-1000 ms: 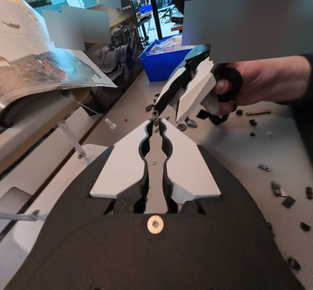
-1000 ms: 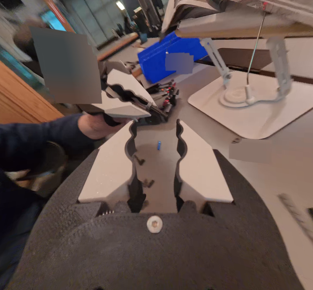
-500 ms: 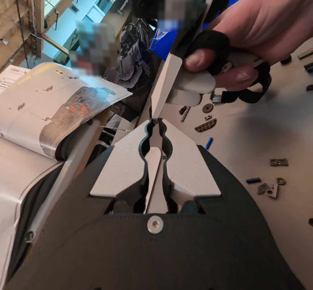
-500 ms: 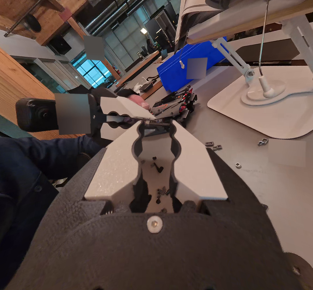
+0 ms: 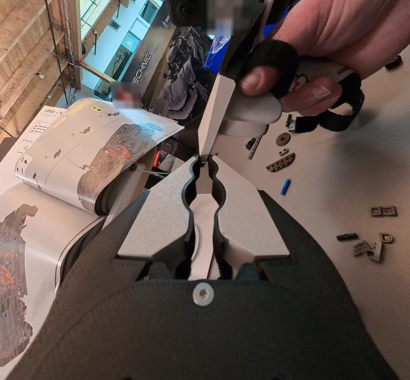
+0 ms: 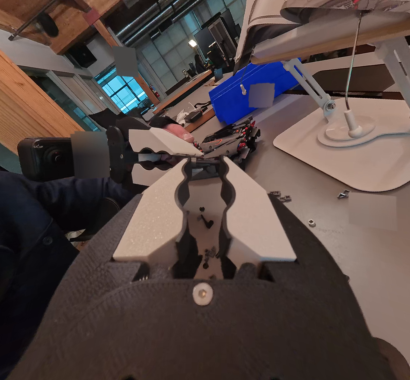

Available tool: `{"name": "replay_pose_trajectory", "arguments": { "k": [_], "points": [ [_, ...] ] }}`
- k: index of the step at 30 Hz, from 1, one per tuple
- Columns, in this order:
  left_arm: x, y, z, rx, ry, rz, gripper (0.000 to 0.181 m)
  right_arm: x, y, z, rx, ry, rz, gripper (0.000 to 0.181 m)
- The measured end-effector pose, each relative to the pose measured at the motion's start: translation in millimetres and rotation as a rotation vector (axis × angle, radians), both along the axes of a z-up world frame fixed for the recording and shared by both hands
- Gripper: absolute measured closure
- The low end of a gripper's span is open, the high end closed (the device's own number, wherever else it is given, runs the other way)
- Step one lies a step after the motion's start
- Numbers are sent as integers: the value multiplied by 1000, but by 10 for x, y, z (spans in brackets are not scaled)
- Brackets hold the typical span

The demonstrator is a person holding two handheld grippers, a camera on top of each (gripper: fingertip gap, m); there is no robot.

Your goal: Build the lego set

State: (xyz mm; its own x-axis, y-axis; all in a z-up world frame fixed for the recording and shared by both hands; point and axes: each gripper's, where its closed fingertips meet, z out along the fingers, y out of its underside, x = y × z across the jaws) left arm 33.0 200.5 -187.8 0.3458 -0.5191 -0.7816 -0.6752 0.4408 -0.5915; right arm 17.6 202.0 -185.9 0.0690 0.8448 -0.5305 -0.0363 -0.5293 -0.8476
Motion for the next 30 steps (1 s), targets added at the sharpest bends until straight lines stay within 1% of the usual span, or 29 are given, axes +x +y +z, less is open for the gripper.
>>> {"name": "replay_pose_trajectory", "arguments": {
  "k": [7, 13, 16, 20, 23, 26, 30],
  "points": [
    [10, -23, 18, 17, -1, -7, 177, 11, -29, 22, 63, -28, -7, 161],
    [5, -26, 79, 24, -23, 2, 177, 10, -35, 86, 47, 24, 16, 159],
    [-4, -26, 109, 20, -50, 3, 177, 47, -29, 104, 46, 32, 27, 156],
    [-18, -19, 139, 8, -68, 3, 177, 61, -43, 118, 67, 31, 29, 162],
    [-16, -19, 132, 12, -55, 7, 177, 53, -59, 143, 53, 52, 41, 155],
    [-6, -25, 119, 13, -51, 5, 177, 54, -46, 122, 51, 41, 34, 160],
    [-3, -26, 118, -3, -63, -3, 177, 59, -46, 119, 67, 31, 30, 160]
  ]
}}
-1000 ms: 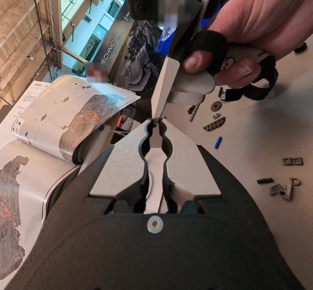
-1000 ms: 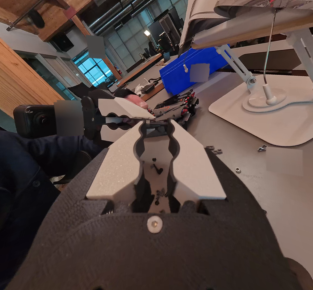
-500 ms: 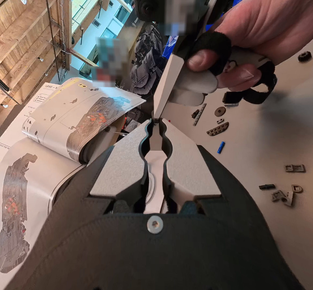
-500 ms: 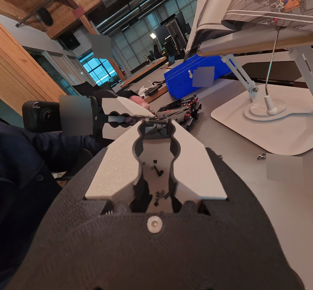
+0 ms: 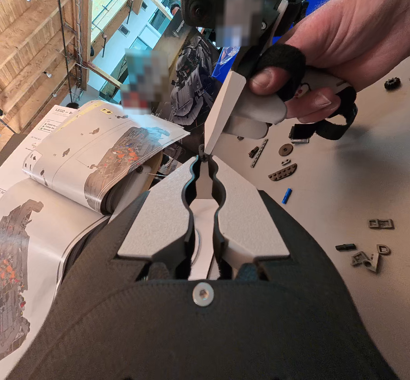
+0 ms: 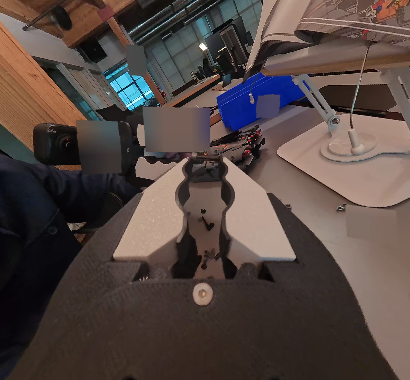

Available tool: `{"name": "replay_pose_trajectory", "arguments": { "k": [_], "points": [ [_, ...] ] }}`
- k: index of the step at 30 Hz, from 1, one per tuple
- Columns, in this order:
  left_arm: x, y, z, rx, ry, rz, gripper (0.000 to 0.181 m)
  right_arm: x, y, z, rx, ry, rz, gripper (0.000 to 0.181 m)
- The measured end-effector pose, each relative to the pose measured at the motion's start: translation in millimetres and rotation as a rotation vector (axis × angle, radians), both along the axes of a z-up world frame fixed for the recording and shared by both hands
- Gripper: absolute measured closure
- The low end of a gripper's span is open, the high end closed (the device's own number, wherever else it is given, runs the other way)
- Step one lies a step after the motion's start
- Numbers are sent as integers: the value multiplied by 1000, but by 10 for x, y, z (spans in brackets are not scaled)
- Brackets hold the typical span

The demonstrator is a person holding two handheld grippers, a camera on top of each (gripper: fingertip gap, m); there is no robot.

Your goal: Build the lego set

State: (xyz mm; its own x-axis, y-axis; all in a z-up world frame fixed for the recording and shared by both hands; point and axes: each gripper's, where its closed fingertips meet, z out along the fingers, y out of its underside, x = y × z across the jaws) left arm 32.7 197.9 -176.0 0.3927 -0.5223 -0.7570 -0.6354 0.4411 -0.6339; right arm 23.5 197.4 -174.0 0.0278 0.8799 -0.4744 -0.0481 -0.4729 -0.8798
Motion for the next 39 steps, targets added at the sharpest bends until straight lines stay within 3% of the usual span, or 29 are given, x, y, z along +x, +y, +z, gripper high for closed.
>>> {"name": "replay_pose_trajectory", "arguments": {
  "k": [33, 39],
  "points": [
    [18, -14, 30, -35, -27, -32, 177, 23, -18, 44, 91, -29, -28, 163],
    [33, -46, 62, -74, -53, -70, 177, 45, -50, 73, 89, -13, 18, 162]
  ]
}}
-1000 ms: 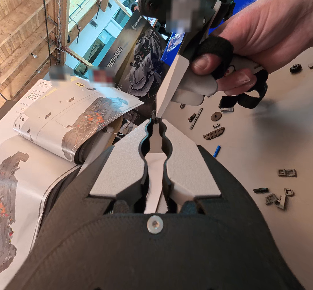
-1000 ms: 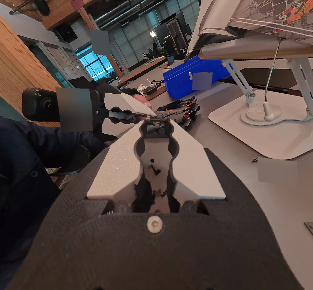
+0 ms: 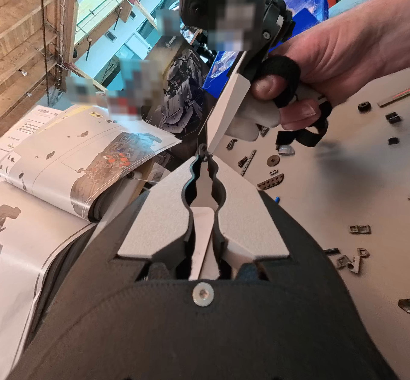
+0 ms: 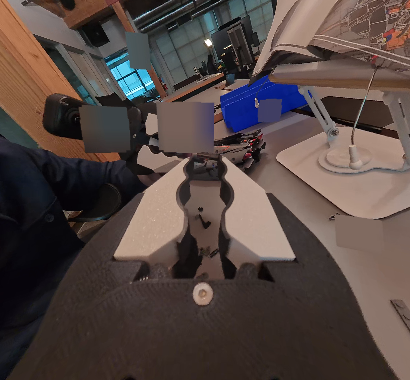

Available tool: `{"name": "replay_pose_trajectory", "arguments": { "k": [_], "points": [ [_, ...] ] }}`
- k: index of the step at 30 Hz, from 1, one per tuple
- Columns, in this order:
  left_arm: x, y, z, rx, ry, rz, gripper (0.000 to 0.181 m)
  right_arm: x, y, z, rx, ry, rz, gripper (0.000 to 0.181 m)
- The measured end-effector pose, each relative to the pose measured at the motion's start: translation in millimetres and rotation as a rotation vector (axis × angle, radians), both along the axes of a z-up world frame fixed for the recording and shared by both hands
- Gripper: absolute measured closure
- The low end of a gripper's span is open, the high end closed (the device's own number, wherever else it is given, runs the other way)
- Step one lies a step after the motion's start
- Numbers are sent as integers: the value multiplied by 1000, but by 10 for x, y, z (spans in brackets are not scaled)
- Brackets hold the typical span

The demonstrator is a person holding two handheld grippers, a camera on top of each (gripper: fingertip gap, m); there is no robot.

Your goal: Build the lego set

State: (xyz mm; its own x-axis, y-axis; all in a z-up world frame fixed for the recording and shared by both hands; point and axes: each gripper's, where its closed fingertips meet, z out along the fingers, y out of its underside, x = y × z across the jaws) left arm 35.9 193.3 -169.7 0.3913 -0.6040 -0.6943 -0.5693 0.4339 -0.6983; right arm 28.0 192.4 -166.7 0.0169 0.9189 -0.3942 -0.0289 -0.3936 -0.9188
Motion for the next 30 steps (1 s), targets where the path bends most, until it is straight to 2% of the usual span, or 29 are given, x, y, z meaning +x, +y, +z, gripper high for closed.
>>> {"name": "replay_pose_trajectory", "arguments": {
  "k": [3, 8, 12, 30],
  "points": [
    [-15, -1, 8, -15, -6, -12, 177, 43, 2, 46, -13, 34, 16, 170],
    [-18, 15, -10, -22, -4, -5, 177, 26, -30, 40, -34, 37, 45, 156],
    [-1, 11, -15, 3, 28, 10, 177, 29, 0, 25, -32, 29, 23, 163],
    [8, 51, -52, 24, 71, 51, 177, 35, 32, -4, -63, 24, 6, 164]
  ]
}}
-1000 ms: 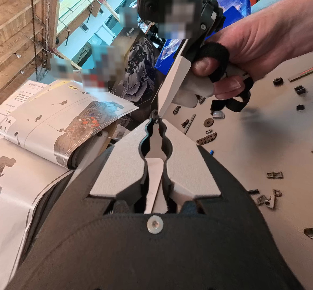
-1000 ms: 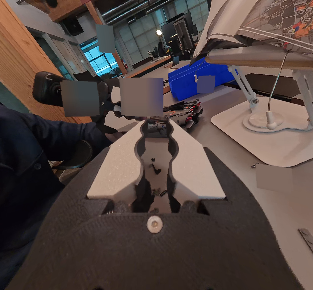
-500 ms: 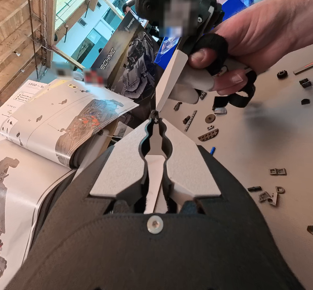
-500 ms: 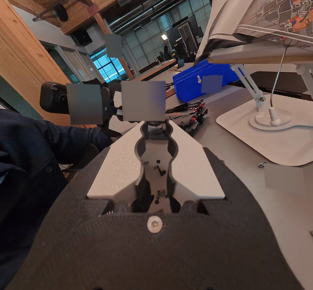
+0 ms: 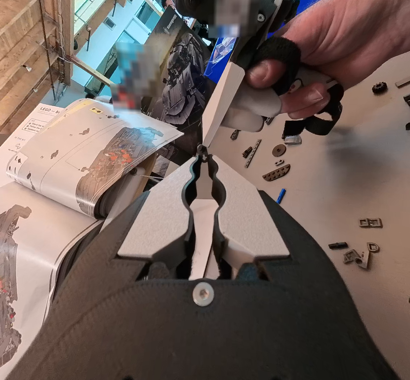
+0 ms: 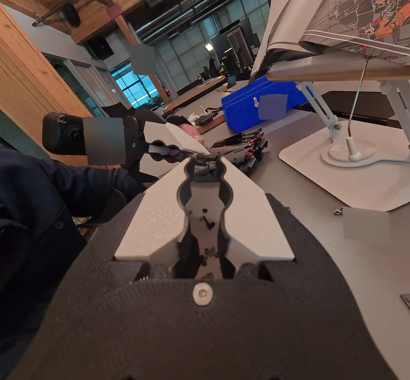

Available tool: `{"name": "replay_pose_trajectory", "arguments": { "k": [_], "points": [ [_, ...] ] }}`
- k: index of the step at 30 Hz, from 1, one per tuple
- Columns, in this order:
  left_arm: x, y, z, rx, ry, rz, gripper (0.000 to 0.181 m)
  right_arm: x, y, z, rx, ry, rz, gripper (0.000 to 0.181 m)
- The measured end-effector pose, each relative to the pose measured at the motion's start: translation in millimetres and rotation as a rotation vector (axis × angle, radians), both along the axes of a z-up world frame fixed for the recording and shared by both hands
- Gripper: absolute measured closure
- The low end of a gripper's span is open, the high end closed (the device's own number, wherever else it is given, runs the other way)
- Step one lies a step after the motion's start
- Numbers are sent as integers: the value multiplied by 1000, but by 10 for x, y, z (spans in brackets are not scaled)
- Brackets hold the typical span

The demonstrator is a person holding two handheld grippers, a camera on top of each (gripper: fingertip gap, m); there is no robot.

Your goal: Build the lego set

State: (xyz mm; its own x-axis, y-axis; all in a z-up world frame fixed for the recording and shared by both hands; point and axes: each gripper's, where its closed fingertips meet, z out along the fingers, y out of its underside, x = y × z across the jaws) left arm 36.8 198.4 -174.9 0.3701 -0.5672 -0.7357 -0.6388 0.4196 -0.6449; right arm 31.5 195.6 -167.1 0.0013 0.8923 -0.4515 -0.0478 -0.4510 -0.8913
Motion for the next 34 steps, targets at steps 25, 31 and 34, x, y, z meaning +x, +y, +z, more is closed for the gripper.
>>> {"name": "replay_pose_trajectory", "arguments": {
  "k": [25, 31, 34],
  "points": [
    [-40, 154, -103, 5, 82, 114, 178, 0, 82, -31, 173, -121, -157, 159],
    [-33, 157, -127, 6, 105, 126, 178, -13, 97, -80, 197, -165, -183, 163],
    [-42, 171, -145, 11, 122, 146, 178, -14, 122, -123, 184, -192, -196, 156]
  ]
}}
